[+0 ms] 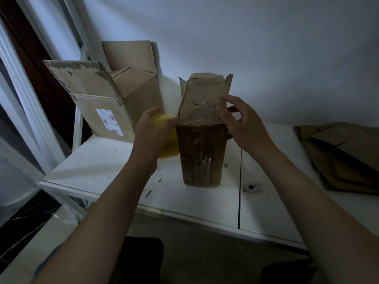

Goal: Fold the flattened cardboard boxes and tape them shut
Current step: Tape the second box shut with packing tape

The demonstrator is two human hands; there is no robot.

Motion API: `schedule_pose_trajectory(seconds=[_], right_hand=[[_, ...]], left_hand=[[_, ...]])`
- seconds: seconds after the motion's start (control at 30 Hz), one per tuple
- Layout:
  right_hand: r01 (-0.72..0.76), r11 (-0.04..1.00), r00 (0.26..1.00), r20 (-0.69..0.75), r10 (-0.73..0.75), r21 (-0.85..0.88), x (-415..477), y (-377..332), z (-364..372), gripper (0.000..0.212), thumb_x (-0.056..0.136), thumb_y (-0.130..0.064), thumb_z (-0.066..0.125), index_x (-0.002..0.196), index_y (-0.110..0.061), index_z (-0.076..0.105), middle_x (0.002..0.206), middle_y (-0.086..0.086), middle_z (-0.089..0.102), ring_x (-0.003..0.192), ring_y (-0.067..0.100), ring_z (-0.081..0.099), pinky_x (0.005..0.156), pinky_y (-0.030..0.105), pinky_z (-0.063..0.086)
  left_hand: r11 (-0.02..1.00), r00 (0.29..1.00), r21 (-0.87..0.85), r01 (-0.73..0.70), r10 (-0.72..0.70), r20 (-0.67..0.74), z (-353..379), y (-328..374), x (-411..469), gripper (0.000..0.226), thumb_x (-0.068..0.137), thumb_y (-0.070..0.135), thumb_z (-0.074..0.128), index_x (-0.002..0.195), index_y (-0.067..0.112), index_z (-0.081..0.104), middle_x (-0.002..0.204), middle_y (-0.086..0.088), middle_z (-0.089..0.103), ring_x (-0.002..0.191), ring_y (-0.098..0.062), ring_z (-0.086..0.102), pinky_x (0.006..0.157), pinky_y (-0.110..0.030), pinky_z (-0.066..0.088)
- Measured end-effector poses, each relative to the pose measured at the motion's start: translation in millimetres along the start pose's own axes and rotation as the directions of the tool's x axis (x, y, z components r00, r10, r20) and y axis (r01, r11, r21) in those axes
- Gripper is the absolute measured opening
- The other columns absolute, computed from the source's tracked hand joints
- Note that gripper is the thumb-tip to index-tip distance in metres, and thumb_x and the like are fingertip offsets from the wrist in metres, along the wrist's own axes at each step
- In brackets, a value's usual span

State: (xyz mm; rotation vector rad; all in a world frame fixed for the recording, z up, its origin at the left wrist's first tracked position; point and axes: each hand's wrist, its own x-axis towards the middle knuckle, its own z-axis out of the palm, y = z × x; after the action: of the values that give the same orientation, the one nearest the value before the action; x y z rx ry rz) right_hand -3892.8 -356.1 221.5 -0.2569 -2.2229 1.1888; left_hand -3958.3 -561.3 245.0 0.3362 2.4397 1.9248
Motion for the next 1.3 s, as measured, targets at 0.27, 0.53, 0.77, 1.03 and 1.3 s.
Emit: schedule_pose_trajectory(seconds=[0.27, 0.53, 0.77, 1.03, 1.3], right_hand=[[0.063, 0.993, 0.996, 0.074, -0.056, -0.095, -11.2, -12.7, -6.5, 0.043, 0.105, -0.037, 0.047, 0.148, -0.035, 0.045, 0.140, -0.003, 0.055, 0.099, 0.011, 0.055, 0.093, 0.034, 0.052], [0.159, 0.986, 0.982, 0.110, -0.152, -0.059, -27.2, 14.0, -9.0, 0.076, 0.097, -0.013, 0.063, 0.153, -0.047, 0.025, 0.125, -0.006, 0.041, 0.101, 0.008, 0.055, 0.086, 0.018, 0.052], [0.156, 0.932, 0.957, 0.285, -0.060, -0.327, -38.4, 44.9, 8.6, 0.095, 0.091, -0.022, 0.071, 0.154, -0.055, 0.008, 0.121, 0.005, 0.047, 0.086, 0.016, 0.058, 0.078, 0.035, 0.054], [0.265, 0.837, 0.954, 0.255, -0.156, -0.479, -33.0, 41.5, 7.9, 0.084, 0.095, -0.032, 0.065, 0.152, -0.053, 0.007, 0.118, 0.006, 0.061, 0.081, 0.019, 0.061, 0.072, 0.035, 0.053], [0.330, 0.772, 0.920, 0.369, -0.134, -0.543, -21.1, 34.4, 52.0, 0.087, 0.100, -0.030, 0.054, 0.154, -0.053, -0.010, 0.096, 0.000, 0.061, 0.084, 0.019, 0.052, 0.064, 0.038, 0.051]], left_hand=[[0.989, 0.995, 0.108, -0.102, 0.099, 0.033, 1.0, 5.4, -2.5, 0.061, 0.083, 0.038, 0.078, 0.137, 0.028, 0.053, 0.125, 0.011, 0.041, 0.113, -0.015, 0.044, 0.086, -0.033, 0.040], [0.992, 0.986, 0.051, -0.118, 0.111, 0.121, 8.8, -10.6, 7.7, 0.050, 0.083, 0.033, 0.079, 0.127, 0.034, 0.054, 0.122, 0.009, 0.047, 0.106, -0.015, 0.050, 0.070, -0.024, 0.043], [0.987, 0.988, 0.141, 0.072, -0.090, 0.126, 17.1, -32.5, 13.6, 0.044, 0.095, 0.028, 0.067, 0.137, 0.028, 0.055, 0.131, 0.005, 0.045, 0.109, -0.019, 0.047, 0.086, -0.037, 0.042], [0.989, 0.990, 0.147, -0.017, -0.004, 0.143, 12.3, -43.0, 21.7, 0.045, 0.094, 0.031, 0.067, 0.137, 0.028, 0.053, 0.129, 0.001, 0.058, 0.109, -0.023, 0.057, 0.084, -0.040, 0.042], [0.986, 0.996, 0.159, 0.057, -0.068, 0.059, -14.9, -57.7, 56.3, 0.042, 0.094, 0.019, 0.066, 0.134, 0.025, 0.056, 0.125, 0.000, 0.053, 0.088, -0.012, 0.058, 0.077, -0.032, 0.043]])
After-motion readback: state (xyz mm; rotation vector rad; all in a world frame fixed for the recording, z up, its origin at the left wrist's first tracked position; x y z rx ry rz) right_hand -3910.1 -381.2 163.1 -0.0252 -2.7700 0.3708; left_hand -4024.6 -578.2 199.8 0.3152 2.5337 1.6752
